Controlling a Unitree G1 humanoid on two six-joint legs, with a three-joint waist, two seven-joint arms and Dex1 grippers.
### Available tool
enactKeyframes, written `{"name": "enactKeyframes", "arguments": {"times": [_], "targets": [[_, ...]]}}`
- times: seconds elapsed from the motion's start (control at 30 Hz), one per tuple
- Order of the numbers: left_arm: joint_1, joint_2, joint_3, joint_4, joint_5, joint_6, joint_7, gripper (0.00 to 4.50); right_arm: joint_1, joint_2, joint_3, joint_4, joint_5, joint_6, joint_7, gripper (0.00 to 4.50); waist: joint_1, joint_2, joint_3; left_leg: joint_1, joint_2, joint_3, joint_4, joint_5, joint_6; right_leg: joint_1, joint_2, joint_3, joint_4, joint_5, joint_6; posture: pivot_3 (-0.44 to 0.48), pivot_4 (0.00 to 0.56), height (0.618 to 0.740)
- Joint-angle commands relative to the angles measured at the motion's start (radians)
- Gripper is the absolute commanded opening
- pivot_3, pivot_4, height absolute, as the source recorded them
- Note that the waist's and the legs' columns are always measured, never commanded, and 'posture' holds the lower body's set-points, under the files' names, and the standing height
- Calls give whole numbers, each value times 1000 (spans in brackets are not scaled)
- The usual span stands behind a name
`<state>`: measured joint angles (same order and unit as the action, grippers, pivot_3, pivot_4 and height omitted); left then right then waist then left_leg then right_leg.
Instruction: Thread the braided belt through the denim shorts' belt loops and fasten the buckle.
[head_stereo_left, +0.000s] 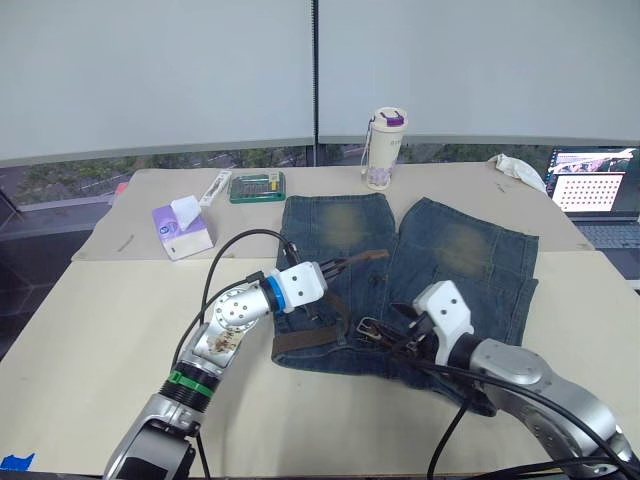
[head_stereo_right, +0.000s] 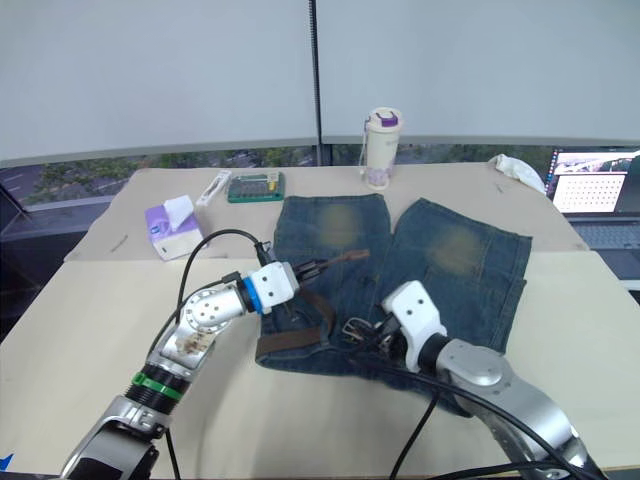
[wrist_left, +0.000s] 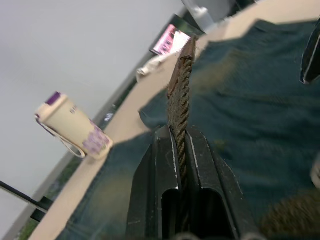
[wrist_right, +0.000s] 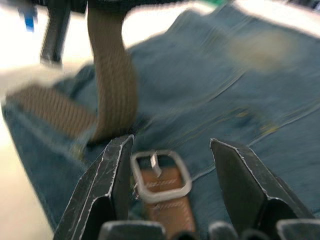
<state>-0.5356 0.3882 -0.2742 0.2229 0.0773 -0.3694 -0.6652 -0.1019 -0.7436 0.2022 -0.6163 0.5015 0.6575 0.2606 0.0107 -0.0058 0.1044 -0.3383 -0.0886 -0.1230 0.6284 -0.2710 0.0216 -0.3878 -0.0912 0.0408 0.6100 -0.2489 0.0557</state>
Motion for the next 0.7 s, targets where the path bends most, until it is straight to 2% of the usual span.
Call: {"name": "enactKeyframes", "arguments": {"times": [0.03, 0.37, 0.7], "targets": [[-12, 57, -4, -32, -4, -48, -78, 0, -29, -8, 49, -3, -88, 30, 28, 2732, 2, 0, 0, 0, 0, 0, 0, 0, 0, 0, 0, 0, 0, 0, 0, 0, 150, 740], [-14, 97, -2, -6, 71, -121, -59, 0, -38, -4, 137, 16, -269, 94, 65, 2732, 1, -2, 1, 0, 0, -1, 0, 0, 0, 0, -1, 0, 0, 0, 0, 0, 150, 740], [5, 85, 12, 5, 62, -112, -50, 0, -47, 9, 169, 17, -387, 126, 95, 2732, 2, -2, 1, 0, 0, -1, 0, 0, 0, 0, -1, -1, 0, 0, 0, 0, 150, 740]]}}
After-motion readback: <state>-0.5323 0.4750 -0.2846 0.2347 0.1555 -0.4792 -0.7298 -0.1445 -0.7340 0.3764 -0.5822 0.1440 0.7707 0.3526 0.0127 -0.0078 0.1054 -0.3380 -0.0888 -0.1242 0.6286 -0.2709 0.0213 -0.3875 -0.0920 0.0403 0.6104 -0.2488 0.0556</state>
